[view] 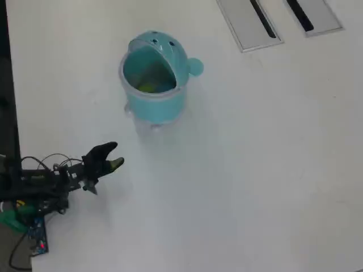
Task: Grasp RGB lego blocks and put them in the bin one by one.
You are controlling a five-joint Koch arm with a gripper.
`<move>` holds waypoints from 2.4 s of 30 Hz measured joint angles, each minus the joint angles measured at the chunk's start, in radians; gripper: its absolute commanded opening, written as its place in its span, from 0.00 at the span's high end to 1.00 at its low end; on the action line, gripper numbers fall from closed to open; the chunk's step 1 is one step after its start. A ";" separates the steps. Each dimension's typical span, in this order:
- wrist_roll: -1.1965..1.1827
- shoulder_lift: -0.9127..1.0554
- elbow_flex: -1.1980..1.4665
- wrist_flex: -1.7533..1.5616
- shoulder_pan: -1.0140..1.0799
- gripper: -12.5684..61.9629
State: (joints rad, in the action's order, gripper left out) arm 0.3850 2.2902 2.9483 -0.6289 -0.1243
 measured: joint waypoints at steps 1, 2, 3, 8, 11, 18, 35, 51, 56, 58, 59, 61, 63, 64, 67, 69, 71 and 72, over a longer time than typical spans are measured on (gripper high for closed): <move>-0.008 0.000 0.011 -0.006 0.003 0.40; -0.018 0.000 0.025 -0.017 0.006 0.40; -0.029 0.000 0.040 -0.029 0.008 0.40; -0.061 0.000 0.118 -0.086 0.015 0.40; -0.077 0.000 0.132 -0.110 0.015 0.40; -0.147 -0.002 0.147 -0.117 0.021 0.40; -0.417 0.000 0.152 0.003 0.067 0.39; -0.416 -0.002 0.152 0.311 0.161 0.37; -0.391 0.000 0.152 0.400 0.170 0.37; -0.390 0.000 0.152 0.436 0.170 0.37; -0.388 -0.002 0.152 0.454 0.170 0.37; -0.371 -0.002 0.152 0.474 0.176 0.37; -0.353 -0.002 0.152 0.515 0.183 0.37; -0.353 -0.002 0.152 0.523 0.183 0.37; -0.330 0.000 0.152 0.540 0.179 0.37; -0.322 0.000 0.152 0.546 0.178 0.37; -0.301 0.000 0.152 0.548 0.179 0.37; -0.291 0.000 0.152 0.549 0.179 0.37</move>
State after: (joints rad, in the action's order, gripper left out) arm 0.0936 2.2902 3.1002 -0.0798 0.0552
